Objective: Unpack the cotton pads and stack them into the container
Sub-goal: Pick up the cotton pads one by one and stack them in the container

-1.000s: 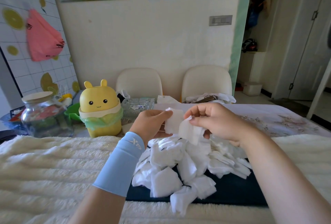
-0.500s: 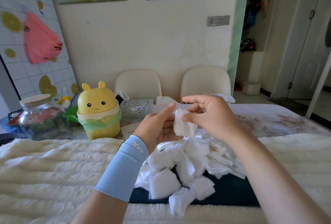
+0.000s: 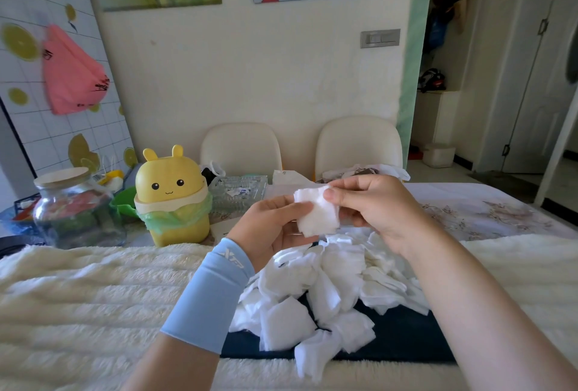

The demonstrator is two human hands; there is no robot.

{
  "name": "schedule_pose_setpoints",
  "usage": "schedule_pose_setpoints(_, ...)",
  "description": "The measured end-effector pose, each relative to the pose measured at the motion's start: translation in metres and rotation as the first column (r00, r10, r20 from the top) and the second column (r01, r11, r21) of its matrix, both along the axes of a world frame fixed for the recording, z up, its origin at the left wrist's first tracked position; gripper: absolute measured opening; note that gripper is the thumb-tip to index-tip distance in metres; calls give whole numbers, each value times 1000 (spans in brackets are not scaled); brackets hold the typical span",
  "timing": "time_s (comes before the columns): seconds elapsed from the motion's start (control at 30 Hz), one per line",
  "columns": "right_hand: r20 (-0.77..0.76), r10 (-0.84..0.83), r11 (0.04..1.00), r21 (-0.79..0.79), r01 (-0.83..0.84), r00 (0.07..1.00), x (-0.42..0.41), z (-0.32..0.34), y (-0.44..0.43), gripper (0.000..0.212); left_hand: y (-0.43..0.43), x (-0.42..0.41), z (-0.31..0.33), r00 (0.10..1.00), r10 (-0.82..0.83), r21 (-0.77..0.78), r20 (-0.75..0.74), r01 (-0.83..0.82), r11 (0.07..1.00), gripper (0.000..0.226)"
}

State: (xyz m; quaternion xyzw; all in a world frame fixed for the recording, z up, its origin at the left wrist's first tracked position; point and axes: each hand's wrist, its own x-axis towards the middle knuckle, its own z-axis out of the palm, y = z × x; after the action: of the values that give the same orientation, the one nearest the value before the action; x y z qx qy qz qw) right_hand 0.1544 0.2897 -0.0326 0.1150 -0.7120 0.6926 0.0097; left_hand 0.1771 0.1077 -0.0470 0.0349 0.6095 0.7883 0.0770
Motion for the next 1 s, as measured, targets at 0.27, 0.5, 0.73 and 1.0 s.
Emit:
schedule_pose_setpoints(0.27, -28, -12, 999, -36, 11, 1000, 1, -1, -4, 13, -2, -1, -2, 999, 5, -66, -42, -8, 998, 23)
schedule_pose_setpoints(0.5, -113, -27, 981, 185, 47, 993, -4, -10, -7, 51, -2, -4, -3, 998, 47, -30, -31, -48, 998, 32)
schedule_pose_setpoints(0.73, 9, -3, 997, 81, 2, 1000, -11, -18, -10, 44, -2, -5, -8, 991, 27, -190, -132, -52, 980, 42)
schedule_pose_setpoints(1.0, 108, 191, 904, 368, -217, 976, -16, 1, 2, 17, -13, -24, 2, 979, 37, -548, -198, -142, 824, 65)
